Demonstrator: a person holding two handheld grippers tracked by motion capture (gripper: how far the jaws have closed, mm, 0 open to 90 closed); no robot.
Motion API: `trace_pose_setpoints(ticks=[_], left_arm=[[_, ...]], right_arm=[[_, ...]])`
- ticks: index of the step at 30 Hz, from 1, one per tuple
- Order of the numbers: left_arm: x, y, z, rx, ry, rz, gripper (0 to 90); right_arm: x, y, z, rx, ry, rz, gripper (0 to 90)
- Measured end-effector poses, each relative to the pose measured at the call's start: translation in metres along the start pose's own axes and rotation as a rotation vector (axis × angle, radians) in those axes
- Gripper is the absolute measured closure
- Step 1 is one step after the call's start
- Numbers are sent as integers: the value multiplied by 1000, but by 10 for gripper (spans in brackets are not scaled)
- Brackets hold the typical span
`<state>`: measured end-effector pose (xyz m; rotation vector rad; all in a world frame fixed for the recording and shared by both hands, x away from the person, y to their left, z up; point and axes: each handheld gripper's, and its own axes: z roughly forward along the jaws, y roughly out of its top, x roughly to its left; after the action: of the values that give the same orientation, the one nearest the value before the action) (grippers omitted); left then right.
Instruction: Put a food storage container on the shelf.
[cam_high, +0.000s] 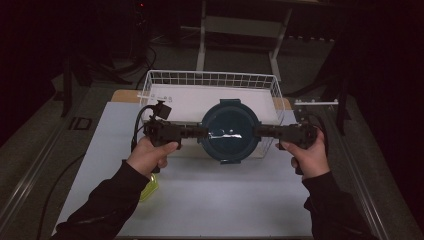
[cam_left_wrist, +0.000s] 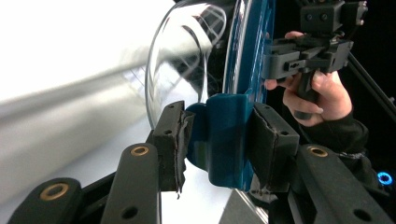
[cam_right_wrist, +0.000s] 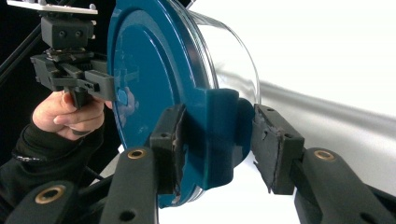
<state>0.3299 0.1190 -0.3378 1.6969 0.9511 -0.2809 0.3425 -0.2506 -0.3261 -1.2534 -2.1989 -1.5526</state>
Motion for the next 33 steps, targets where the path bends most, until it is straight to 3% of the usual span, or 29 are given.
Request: trace_pose_setpoints(ticks=[11, 22, 24, 30, 33], left_arm=[[15, 37, -10, -28, 12, -16, 577], [45, 57, -11, -48, 25, -72, 574], [46, 62, -12, -47, 32, -68, 573], [59, 71, -10, -34, 17, -133, 568], [62, 72, -9, -46, 14, -140, 561]], right_arm=[[-2, 49, 15, -15, -6, 16, 553], [-20, 68, 38, 5, -6, 86, 552], [-21, 71, 40, 3, -6, 96, 552], [-24, 78, 45, 15, -24, 147, 549], [-24, 80, 46, 23, -32, 163, 547]])
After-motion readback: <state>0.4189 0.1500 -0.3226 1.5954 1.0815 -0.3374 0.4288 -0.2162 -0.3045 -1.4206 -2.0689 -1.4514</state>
